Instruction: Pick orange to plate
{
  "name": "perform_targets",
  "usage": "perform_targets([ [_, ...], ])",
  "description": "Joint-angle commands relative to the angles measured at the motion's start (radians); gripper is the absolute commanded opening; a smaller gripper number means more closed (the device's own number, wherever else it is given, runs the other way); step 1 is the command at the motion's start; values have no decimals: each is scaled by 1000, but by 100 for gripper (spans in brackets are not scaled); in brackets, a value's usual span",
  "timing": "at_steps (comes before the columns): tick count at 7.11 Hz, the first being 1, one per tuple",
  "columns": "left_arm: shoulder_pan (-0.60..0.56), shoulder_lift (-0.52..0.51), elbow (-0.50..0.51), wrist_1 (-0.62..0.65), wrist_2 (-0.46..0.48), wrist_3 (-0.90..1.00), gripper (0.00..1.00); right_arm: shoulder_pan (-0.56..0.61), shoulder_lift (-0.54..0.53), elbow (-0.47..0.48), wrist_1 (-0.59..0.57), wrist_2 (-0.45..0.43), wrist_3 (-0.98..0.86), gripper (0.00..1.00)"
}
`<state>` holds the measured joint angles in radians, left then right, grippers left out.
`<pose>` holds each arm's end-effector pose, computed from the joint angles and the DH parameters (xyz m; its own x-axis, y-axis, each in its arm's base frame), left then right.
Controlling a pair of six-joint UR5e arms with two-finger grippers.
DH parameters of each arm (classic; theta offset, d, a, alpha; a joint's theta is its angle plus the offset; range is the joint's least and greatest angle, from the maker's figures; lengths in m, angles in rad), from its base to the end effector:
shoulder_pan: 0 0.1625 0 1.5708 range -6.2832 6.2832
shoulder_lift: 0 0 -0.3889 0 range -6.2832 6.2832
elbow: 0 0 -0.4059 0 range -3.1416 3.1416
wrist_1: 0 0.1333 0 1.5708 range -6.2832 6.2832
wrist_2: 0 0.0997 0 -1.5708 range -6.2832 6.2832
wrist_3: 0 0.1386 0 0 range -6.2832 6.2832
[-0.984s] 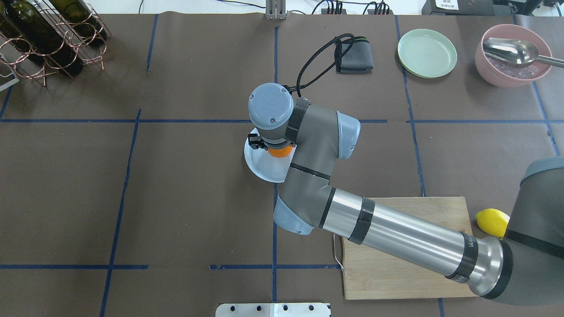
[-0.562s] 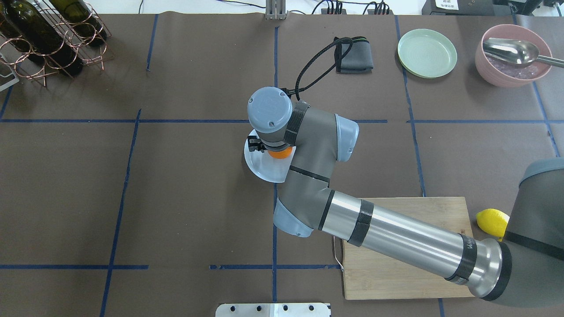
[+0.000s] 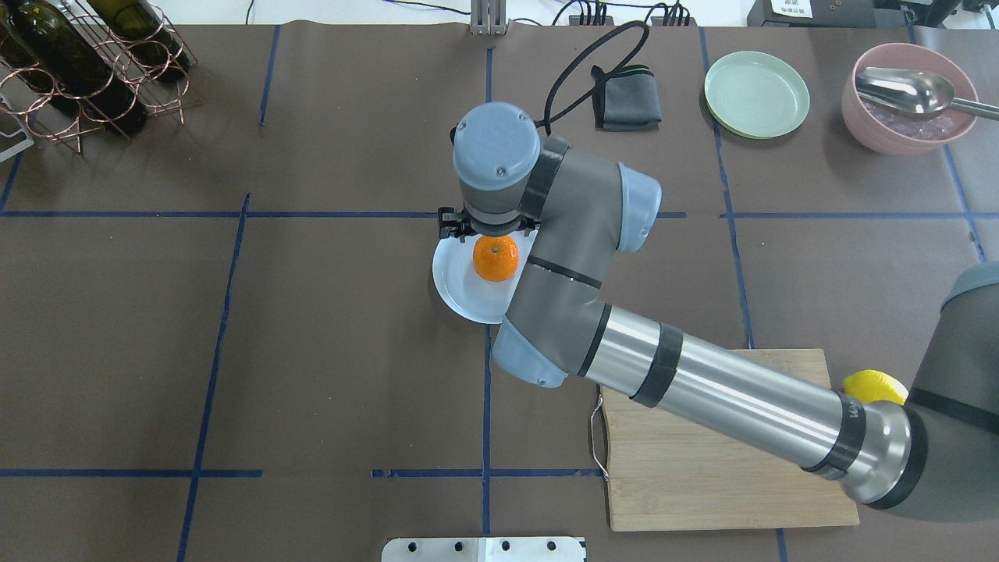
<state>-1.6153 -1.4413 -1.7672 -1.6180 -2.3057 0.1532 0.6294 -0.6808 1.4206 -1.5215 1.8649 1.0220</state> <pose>-0.0610 -0.4633 0.6118 0.7426 0.1942 -0.6410 -0.0699 0.9743 0.2142 -0.5647 -0.5264 0.1563 0.6930 -0.1130 0.7120 -0.0417 0.9797 0.1960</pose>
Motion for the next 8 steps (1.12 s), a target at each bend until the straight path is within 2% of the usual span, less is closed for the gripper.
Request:
perform_targets([
  [1, 0, 12, 6, 7, -32, 0, 100, 180, -139, 184, -96, 179, -251, 100],
  [2, -2, 18, 5, 9, -78, -6, 100, 298, -249, 274, -132, 285, -427, 100],
  [3, -2, 25, 3, 18, -83, -9, 100, 411, -320, 309, -176, 368, -620, 100],
  [4, 0, 18, -4, 91, -80, -11, 100, 512, -363, 319, -222, 397, -789, 100],
  [5, 0, 13, -3, 121, -70, -7, 100, 561, -406, 328, -255, 401, -897, 100],
  [7, 6, 13, -17, 124, -37, -1, 100, 660, -511, 321, -278, 405, -1159, 100],
  [8, 6, 15, -20, 124, -28, 0, 100, 702, -545, 320, -322, 404, -1207, 100],
])
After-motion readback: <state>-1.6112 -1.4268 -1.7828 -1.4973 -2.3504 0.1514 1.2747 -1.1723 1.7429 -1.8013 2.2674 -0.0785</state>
